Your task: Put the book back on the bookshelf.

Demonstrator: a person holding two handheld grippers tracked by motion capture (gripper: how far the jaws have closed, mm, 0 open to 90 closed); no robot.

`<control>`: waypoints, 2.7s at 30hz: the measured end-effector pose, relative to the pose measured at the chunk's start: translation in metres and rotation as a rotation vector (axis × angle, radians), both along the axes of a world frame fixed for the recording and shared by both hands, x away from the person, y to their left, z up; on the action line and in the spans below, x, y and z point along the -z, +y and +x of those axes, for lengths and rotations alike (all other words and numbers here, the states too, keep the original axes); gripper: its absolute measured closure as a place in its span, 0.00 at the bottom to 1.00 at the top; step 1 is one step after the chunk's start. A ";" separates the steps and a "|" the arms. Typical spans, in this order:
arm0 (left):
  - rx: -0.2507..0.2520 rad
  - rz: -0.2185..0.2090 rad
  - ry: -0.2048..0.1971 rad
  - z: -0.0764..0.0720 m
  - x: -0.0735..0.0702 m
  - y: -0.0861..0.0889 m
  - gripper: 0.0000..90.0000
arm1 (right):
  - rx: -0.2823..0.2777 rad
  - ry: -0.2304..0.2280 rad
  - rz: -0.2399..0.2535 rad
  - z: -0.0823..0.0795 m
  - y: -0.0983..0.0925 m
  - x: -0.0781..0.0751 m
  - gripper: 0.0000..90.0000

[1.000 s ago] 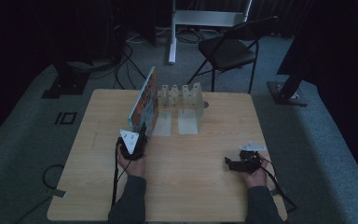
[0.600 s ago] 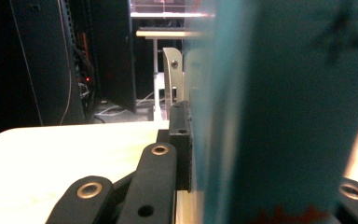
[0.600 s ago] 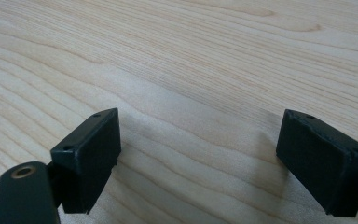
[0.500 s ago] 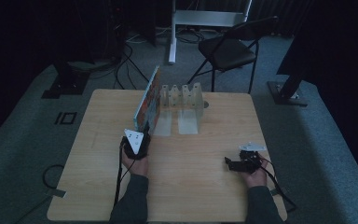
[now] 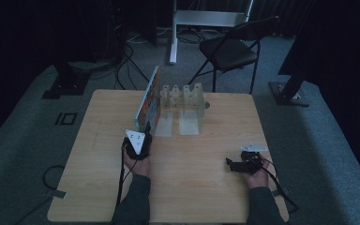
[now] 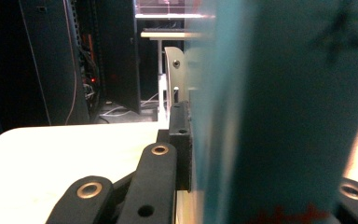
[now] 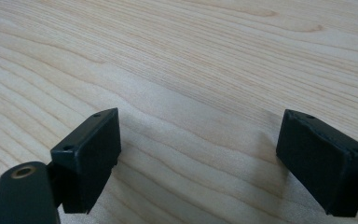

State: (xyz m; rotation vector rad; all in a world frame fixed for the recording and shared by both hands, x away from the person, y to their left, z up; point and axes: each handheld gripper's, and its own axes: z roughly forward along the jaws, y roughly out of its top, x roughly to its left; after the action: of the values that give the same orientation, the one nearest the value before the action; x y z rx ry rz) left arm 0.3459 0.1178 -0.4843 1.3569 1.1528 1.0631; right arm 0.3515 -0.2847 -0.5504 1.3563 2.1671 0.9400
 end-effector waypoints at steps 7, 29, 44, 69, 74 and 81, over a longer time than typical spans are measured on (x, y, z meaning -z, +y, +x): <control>-0.002 0.002 -0.002 0.001 0.001 0.000 0.90 | 0.000 0.000 0.000 0.000 0.000 0.000 0.15; -0.018 -0.001 -0.010 0.002 0.005 -0.002 0.90 | -0.002 0.000 -0.001 0.000 0.000 0.000 0.15; -0.017 -0.020 -0.007 0.000 0.007 0.001 0.90 | -0.004 0.000 -0.002 -0.001 0.000 0.000 0.15; 0.026 -0.021 -0.006 -0.003 0.012 0.011 0.87 | -0.002 0.002 0.001 -0.001 0.000 0.000 0.15; 0.048 -0.016 -0.001 -0.002 0.013 0.012 0.82 | -0.002 0.002 0.000 -0.001 0.000 0.000 0.15; 0.076 -0.017 0.010 -0.002 0.013 0.015 0.77 | -0.002 0.002 0.000 -0.001 0.000 0.000 0.15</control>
State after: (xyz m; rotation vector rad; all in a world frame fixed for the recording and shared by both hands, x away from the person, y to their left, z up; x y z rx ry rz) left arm 0.3437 0.1329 -0.4976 1.3836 1.1065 0.9906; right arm 0.3507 -0.2843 -0.5504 1.3558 2.1703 0.9402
